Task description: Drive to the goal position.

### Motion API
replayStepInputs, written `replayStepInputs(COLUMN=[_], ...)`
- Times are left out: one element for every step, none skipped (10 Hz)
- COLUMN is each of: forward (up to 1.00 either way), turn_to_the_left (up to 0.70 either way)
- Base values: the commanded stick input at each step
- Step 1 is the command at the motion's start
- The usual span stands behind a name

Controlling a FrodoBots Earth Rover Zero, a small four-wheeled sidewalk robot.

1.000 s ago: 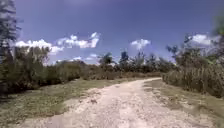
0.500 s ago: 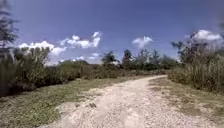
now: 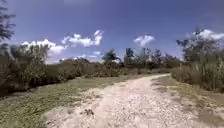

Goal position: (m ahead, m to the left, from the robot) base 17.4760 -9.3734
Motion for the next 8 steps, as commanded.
replayStepInputs(forward=[0.7,0.7,0.7,0.7,0.7,0.7,0.7,0.7], turn_to_the_left=[-0.35,-0.15,0.0,0.0,0.0,0.0,0.0,0.0])
